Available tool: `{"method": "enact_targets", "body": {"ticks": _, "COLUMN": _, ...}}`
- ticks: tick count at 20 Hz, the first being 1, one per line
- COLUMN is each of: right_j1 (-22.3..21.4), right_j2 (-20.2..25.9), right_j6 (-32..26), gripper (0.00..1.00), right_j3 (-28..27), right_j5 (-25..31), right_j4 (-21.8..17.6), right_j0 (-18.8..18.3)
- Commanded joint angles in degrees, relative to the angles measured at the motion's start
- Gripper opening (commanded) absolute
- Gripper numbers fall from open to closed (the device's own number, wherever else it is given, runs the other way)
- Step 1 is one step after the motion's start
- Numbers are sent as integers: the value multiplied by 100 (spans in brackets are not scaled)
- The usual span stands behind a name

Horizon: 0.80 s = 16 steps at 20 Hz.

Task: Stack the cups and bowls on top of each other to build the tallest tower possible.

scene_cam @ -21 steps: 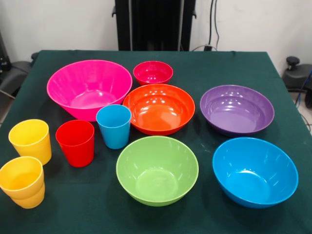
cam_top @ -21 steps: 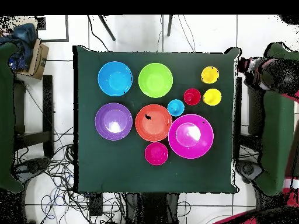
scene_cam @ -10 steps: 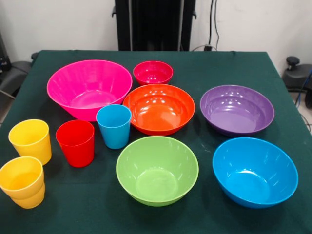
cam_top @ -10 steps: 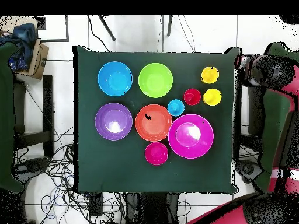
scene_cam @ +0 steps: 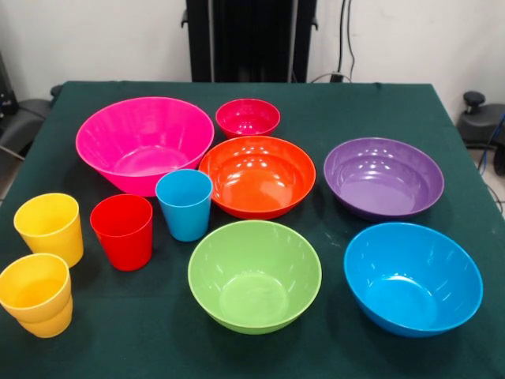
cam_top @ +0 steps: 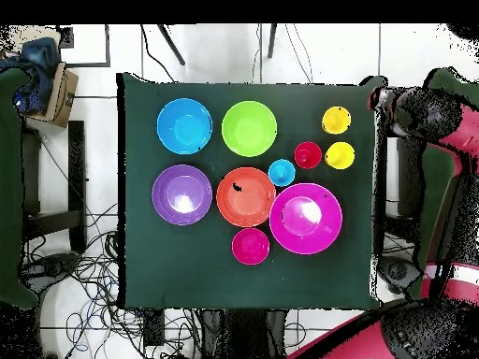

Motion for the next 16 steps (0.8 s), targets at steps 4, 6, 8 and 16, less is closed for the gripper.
{"method": "enact_targets", "body": {"ticks": 4, "right_j1": 203, "right_j2": -33, "right_j6": -1251, "gripper": 100, "right_j3": -370, "right_j5": 603, "right_j4": 8, "right_j0": 406}}
{"method": "enact_targets", "body": {"ticks": 6, "right_j1": 198, "right_j2": -18, "right_j6": -1260, "gripper": 100, "right_j3": -374, "right_j5": 639, "right_j4": 59, "right_j0": 417}}
{"method": "enact_targets", "body": {"ticks": 8, "right_j1": 181, "right_j2": -14, "right_j6": -1257, "gripper": 100, "right_j3": -358, "right_j5": 680, "right_j4": 110, "right_j0": 437}}
{"method": "enact_targets", "body": {"ticks": 16, "right_j1": 56, "right_j2": -182, "right_j6": -890, "gripper": 100, "right_j3": -149, "right_j5": 510, "right_j4": 121, "right_j0": 627}}
